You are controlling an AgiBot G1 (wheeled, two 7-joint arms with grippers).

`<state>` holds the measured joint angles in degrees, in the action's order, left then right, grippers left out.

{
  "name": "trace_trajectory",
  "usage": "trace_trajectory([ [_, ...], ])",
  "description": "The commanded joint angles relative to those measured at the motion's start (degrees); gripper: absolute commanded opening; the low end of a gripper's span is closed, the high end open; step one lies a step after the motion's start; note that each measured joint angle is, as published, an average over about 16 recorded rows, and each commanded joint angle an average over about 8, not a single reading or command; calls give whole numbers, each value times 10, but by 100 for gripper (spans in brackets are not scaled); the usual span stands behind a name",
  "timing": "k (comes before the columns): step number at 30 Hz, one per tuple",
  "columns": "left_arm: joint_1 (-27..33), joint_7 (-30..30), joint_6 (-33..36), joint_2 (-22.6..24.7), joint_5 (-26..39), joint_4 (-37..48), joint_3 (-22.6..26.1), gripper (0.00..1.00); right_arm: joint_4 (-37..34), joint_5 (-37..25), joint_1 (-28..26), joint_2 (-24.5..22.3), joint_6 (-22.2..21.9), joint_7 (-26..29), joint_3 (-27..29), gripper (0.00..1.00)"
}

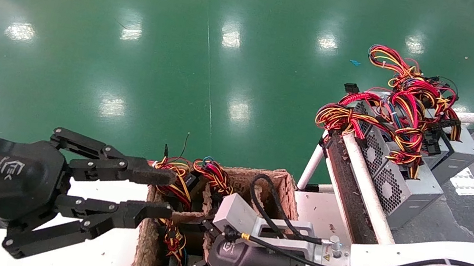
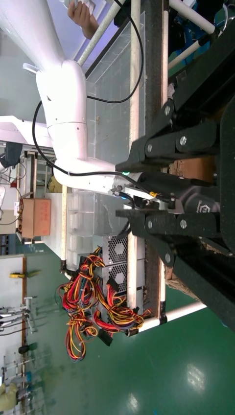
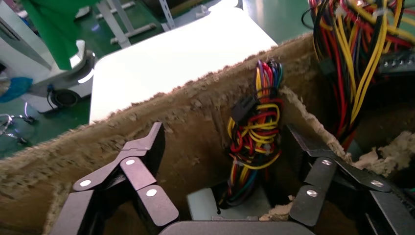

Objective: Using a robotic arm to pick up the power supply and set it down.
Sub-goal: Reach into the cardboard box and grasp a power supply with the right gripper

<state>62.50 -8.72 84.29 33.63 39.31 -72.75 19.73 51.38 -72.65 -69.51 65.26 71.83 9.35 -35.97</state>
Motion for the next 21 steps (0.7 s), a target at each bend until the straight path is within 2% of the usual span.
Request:
trace_trajectory([
  [1,0,0,0,0,0,0,0,100,-12,-5,-3,8,-3,-5,-2,0],
  [13,0,0,0,0,0,0,0,100,-24,-28,-11,33,-36,-8,-11,0],
  [21,0,0,0,0,0,0,0,100,-9,-26,-4,32,-45,-6,-8,0],
])
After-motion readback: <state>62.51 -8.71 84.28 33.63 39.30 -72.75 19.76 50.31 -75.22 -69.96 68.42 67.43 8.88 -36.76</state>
